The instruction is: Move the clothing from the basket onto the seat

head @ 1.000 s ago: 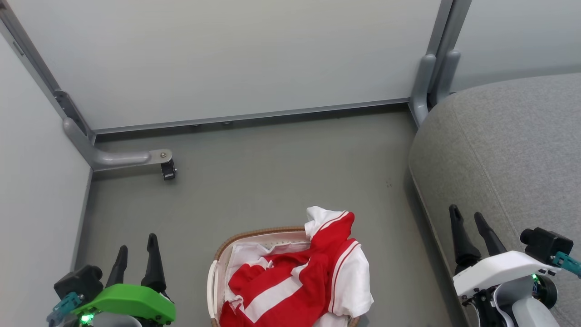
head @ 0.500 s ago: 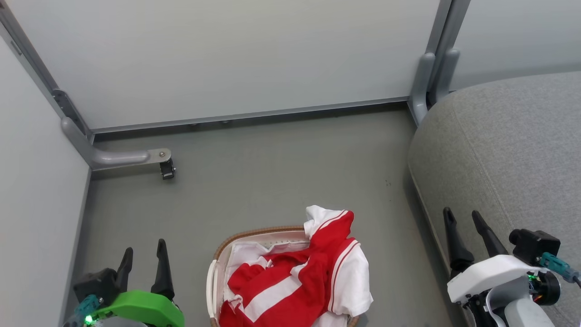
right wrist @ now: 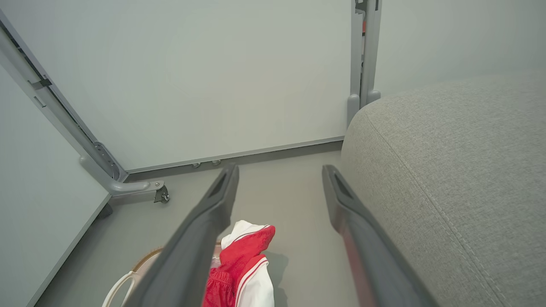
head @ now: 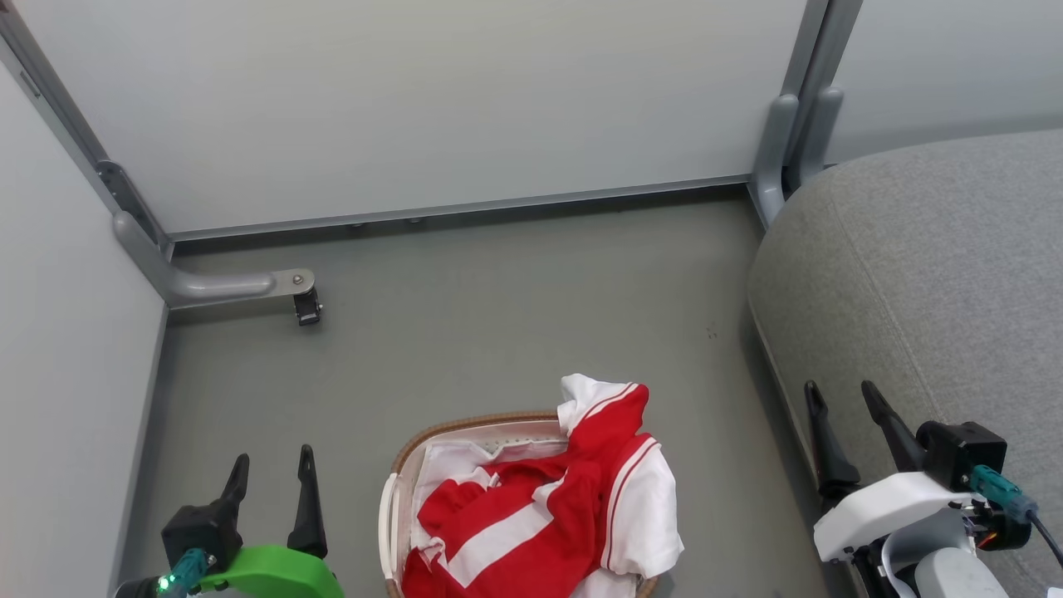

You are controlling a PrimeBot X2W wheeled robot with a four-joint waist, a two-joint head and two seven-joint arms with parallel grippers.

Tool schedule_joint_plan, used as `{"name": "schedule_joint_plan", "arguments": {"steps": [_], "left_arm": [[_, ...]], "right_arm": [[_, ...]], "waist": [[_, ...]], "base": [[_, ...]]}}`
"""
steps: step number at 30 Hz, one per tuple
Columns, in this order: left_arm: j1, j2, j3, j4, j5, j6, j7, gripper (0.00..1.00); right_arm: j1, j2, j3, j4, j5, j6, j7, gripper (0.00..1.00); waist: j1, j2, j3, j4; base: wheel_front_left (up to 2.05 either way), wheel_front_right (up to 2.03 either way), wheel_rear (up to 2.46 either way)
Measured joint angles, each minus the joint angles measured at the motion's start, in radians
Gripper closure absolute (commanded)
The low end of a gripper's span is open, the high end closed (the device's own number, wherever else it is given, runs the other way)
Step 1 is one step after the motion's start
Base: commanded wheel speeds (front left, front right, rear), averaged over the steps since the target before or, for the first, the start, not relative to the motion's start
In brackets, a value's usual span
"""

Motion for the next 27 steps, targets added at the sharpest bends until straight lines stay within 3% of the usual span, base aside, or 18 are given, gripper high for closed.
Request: {"name": "schedule_joint_plan", "arguments": {"steps": [27], "left_arm": [[0.014, -0.004, -0.019, 0.012, 0.212, 0.003, -0.053, 0.0]], "right_arm": [[-0.013, -0.002, 0.005, 0.02, -0.237, 0.0, -0.053, 0.0]], "waist": [[0.0, 0.0, 0.045, 0.006]], "base": [[0.0, 0.0, 0.0]]}}
